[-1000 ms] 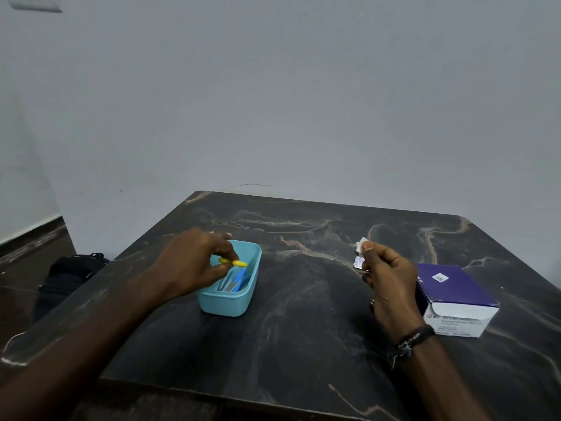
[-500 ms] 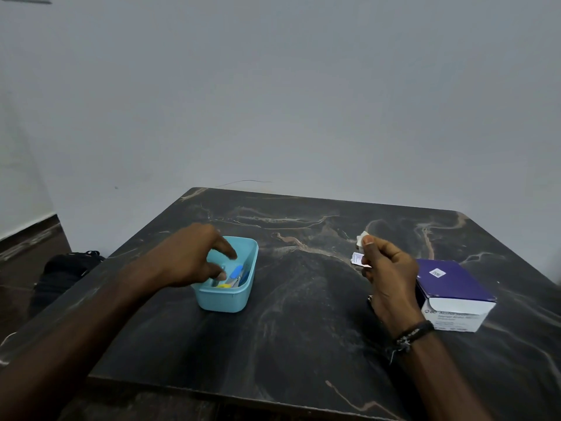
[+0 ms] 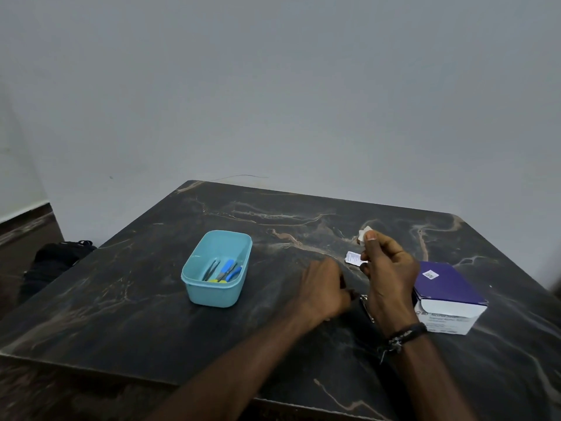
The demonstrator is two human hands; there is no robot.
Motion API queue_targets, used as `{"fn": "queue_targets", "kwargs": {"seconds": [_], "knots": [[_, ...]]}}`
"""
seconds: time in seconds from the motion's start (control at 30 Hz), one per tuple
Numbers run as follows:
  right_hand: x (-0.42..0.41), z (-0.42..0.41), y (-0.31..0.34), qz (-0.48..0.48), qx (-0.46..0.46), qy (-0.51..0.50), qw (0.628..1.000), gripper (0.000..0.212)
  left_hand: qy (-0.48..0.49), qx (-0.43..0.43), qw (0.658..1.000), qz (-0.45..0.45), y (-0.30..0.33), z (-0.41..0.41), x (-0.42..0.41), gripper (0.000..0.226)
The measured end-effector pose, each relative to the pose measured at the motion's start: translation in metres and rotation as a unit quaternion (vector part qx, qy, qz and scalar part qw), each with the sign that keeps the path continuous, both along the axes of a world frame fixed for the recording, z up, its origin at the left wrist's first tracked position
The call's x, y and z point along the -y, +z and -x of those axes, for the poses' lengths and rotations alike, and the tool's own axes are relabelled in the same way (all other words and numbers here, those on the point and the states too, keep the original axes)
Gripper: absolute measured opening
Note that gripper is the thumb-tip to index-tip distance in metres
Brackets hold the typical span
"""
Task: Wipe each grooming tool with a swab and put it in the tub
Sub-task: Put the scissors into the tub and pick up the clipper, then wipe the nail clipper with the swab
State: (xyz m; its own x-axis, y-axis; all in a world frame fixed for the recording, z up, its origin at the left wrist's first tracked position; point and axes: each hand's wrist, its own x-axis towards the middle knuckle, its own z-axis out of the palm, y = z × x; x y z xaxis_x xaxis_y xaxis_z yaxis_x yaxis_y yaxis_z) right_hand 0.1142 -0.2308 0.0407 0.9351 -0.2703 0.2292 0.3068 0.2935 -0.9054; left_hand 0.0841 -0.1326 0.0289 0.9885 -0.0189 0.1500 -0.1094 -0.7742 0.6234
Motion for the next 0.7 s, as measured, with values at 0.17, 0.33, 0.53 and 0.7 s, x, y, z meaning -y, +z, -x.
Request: {"fn": "queue_targets", "kwargs": {"seconds": [0.17,0.33,0.53,0.7], "knots": [[0.001,0.0,0.003,-0.014,0.017,-0.013,1.0,0.005,0.031,-0.077,0.996,0.041,0.008,-0.019,0.012,0.036],[0.001,-0.001,0.002,-0.018,0.028,-0.023,0.999,0.006,0.025,-0.085,0.996,-0.024,0.024,-0.018,0.022,0.035],[0.0,-0.001,0.002,-0.019,0.029,-0.029,0.999,0.007,0.007,-0.137,0.99,-0.033,0.029,-0.028,0.027,0.024],[-0.001,0.001,0.002,-0.012,0.028,-0.011,0.999,0.006,-0.027,-0.228,0.972,0.043,0.024,-0.032,0.015,0.01]]}}
